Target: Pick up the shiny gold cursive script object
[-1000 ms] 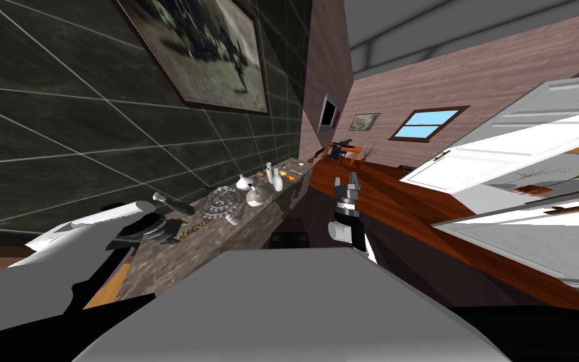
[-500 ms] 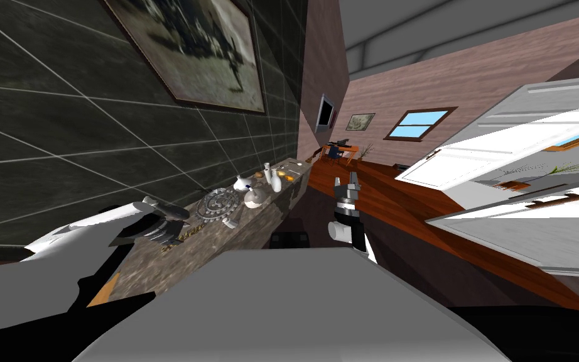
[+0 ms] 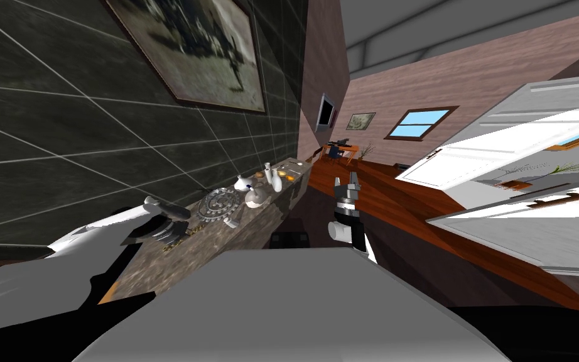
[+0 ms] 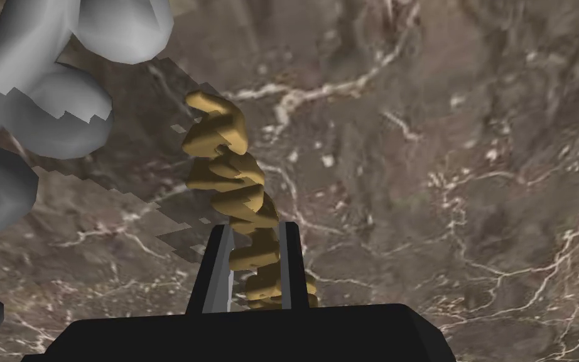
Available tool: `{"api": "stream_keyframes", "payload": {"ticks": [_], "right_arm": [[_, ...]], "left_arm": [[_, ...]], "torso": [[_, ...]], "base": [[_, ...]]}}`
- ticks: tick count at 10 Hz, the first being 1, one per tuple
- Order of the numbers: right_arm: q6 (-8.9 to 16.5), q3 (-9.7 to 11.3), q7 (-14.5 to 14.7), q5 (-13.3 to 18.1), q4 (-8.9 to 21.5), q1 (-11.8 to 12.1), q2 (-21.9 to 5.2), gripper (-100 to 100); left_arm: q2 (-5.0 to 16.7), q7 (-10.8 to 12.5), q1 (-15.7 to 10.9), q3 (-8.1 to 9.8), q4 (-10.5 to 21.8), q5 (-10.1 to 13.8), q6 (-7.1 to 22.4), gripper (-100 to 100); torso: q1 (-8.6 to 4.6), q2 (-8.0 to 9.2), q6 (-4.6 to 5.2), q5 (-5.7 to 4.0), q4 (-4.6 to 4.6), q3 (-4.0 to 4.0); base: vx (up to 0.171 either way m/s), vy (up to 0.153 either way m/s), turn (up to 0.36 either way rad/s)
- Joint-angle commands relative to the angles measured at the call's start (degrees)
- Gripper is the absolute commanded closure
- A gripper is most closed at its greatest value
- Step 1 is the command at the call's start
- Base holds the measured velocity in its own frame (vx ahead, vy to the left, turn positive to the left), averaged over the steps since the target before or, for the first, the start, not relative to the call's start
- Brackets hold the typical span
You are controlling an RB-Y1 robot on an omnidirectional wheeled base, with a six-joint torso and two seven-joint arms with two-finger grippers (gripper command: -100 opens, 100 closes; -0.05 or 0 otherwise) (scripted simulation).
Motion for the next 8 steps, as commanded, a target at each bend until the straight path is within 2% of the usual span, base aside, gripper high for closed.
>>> {"api": "stream_keyframes", "payload": {"ticks": [1, 3, 4, 5, 8], "right_arm": [[0.0, 0.0, 0.0, 0.0, 0.0, 0.0, 0.0, 0], [0.0, 0.0, 0.0, 0.0, 0.0, 0.0, 0.0, 0], [0.0, 0.0, 0.0, 0.0, 0.0, 0.0, 0.0, 0], [0.0, 0.0, 0.0, 0.0, 0.0, 0.0, 0.0, 0], [0.0, 0.0, 0.0, 0.0, 0.0, 0.0, 0.0, 0]], "left_arm": [[0.0, 0.0, 0.0, 0.0, 0.0, 0.0, 0.0, 100], [0.0, 0.1, 0.0, 0.0, 0.0, 0.0, 0.0, 100], [0.0, 0.0, 0.0, 0.01, 0.0, 0.0, 0.0, 0], [1.7, -0.3, 0.1, 0.17, -0.8, 0.9, 1.6, 100], [1.8, -0.8, -0.2, 0.11, -0.2, 0.9, 1.4, 100]], "torso": [[0.0, 0.0, 0.0, 0.0, 0.0, 0.0], [0.08, 0.02, 0.06, 0.06, 0.01, 0.01], [0.1, 0.0, 0.05, 0.07, -0.01, 0.0], [0.11, -0.01, 0.05, 0.07, -0.01, -0.01], [0.03, -0.07, 0.04, 0.05, -0.04, -0.05]], "base": [[0.0, 0.0, 0.012], [0.0, 0.0, 0.0], [0.0, 0.0, 0.0], [0.004, -0.026, -0.006], [0.007, -0.011, 0.0]]}}
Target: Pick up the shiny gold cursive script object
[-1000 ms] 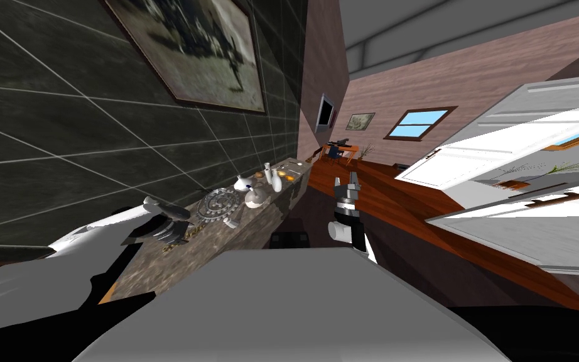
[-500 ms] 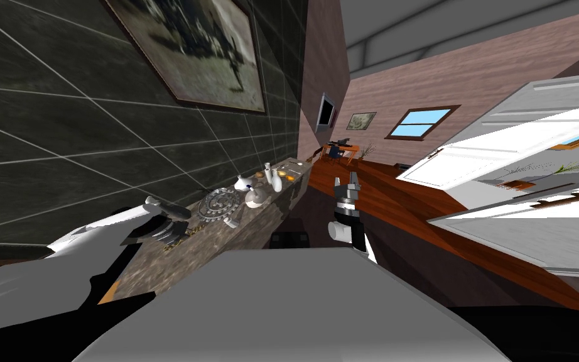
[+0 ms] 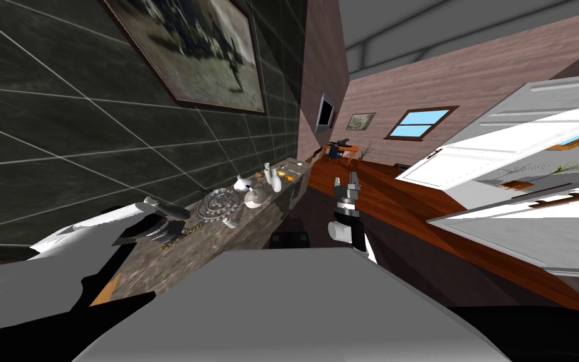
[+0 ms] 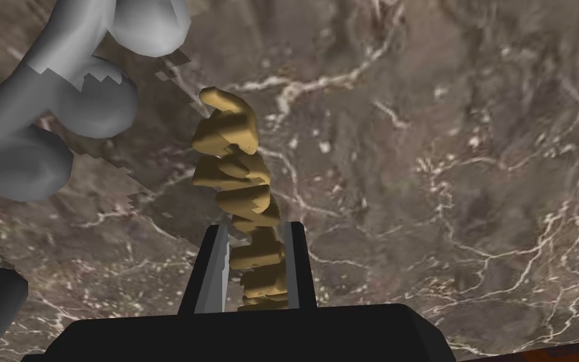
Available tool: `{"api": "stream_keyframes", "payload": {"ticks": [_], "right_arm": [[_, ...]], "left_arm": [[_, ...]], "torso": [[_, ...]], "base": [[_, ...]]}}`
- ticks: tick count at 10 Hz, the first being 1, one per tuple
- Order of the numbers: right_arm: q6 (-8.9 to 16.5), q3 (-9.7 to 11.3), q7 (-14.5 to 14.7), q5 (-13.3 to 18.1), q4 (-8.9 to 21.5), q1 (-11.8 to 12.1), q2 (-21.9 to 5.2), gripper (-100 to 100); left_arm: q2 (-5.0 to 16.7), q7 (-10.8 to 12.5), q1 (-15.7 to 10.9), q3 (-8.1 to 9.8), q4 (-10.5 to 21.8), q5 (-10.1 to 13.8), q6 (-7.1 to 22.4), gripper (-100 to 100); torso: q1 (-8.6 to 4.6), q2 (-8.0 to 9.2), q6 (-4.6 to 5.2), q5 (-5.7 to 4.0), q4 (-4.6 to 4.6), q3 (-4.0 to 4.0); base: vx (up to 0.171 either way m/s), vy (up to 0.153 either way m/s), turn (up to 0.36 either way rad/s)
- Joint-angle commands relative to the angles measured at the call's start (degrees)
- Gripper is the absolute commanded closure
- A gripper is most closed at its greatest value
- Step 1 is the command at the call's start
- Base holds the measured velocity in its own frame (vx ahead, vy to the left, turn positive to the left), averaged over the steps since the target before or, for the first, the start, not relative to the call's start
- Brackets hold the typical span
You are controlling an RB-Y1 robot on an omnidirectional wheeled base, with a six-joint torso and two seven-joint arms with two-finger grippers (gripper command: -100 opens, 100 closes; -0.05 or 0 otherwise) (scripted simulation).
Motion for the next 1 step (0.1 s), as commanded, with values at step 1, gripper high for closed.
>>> {"api": "stream_keyframes", "payload": {"ticks": [1], "right_arm": [[0.0, 0.0, 0.0, 0.0, 0.0, 0.0, 0.0, 0]], "left_arm": [[0.0, 0.0, 0.0, 0.0, 0.0, 0.0, 0.0, 0]], "torso": [[0.0, 0.0, 0.0, 0.0, 0.0, 0.0]], "base": [[0.0, 0.0, 0.0]]}}
